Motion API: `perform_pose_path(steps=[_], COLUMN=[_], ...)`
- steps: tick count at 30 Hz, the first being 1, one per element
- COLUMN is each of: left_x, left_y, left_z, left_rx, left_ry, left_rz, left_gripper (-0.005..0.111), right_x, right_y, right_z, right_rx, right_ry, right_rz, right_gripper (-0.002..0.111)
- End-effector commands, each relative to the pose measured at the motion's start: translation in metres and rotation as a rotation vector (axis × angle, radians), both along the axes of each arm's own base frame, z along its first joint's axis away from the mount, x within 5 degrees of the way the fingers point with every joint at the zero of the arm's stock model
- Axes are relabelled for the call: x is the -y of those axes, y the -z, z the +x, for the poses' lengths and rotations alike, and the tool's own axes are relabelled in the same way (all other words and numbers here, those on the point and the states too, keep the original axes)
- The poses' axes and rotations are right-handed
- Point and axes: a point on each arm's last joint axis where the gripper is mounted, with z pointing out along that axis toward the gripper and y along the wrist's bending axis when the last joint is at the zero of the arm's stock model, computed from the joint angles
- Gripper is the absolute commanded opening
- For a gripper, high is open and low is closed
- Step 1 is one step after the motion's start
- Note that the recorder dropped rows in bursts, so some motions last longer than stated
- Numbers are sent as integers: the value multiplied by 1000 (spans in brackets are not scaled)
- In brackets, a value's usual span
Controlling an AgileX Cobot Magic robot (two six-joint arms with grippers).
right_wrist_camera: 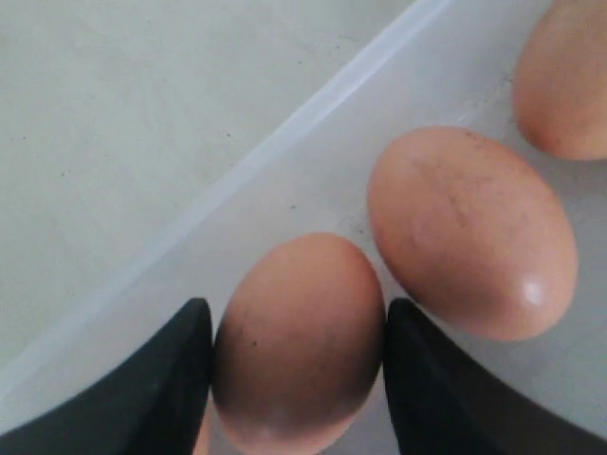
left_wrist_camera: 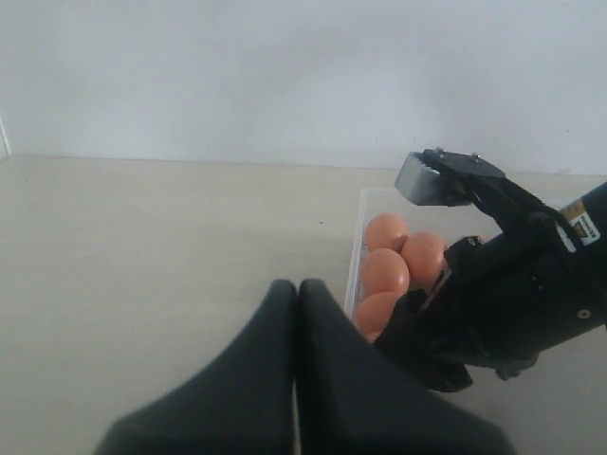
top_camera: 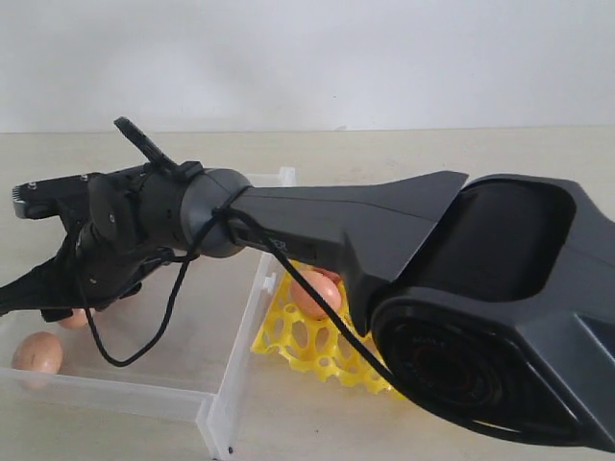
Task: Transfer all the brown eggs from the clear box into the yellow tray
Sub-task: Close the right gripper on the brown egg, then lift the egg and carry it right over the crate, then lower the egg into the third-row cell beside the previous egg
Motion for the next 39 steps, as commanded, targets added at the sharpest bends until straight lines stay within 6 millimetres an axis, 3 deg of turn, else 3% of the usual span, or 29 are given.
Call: perform_pose_path(steps=[1,5,8,16,22,30,34,39], left_x=[0,0,0,0,0,0,0,0], left_y=[-1,-1,-1,-1,-1,-1,-1,-1], left_z=[0,0,0,0,0,0,0,0], left_rx=[2,2,2,2,2,2,2,2], left_ry=[0,0,0,0,0,0,0,0], left_rz=[-5,-5,-5,-5,-5,-5,-5,-5], left_gripper=[-4,-4,-4,-4,-4,-4,-4,-4], right_x=[6,22,55,136,200,264,280,286], right_y=[-40,-54,-70,-95,-90,-76,-62,-52], right_z=[3,-2,-13,-37,-52,-80,-92,-97], right_rx=[144,258,414,678,698,724,681,626], right_ry=[-69,-55,-21,-8,112,215,231,261], right_rz=[18,75,150,150,130,63,32,32], right_gripper=[0,0,0,0,0,0,0,0])
